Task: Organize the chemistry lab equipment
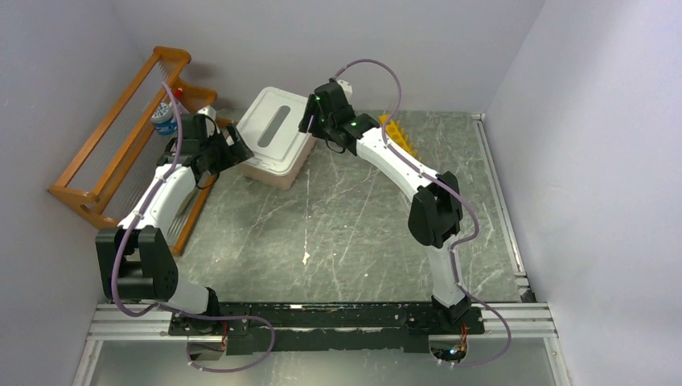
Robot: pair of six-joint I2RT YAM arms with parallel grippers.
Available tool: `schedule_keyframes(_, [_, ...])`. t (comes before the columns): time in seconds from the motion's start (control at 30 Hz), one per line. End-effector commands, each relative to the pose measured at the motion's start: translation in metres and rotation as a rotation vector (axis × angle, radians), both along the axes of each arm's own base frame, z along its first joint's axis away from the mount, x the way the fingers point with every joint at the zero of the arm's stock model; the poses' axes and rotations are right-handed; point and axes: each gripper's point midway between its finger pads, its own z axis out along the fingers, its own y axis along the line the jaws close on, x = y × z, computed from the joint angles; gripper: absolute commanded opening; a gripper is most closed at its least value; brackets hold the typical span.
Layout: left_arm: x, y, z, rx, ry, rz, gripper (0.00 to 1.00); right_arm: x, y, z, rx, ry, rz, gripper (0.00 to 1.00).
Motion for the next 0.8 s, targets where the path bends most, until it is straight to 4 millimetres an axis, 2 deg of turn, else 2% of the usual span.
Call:
schedule_keyframes(0.0, [0.014,-0.012,0.011,-0.070,-0.068,-0.048,0.88,0.008,0.009,-0.007,0.010,0.005,0.017,0.64])
schedule_keyframes(0.2, [0.022,-0.021,0.016,-0.103,-0.103,-0.093,0.80,0.013,0.008,-0.019,-0.018,0.016,0.006,0.63])
schedule_keyframes(0.4, [0.029,-0.027,0.019,-0.120,-0.100,-0.129,0.73,0.018,0.005,-0.028,-0.053,0.017,-0.007,0.55])
schedule_keyframes(0.77, [0.037,-0.026,0.024,-0.126,-0.107,-0.115,0.75,0.031,0.004,-0.050,-0.118,0.018,-0.006,0.49])
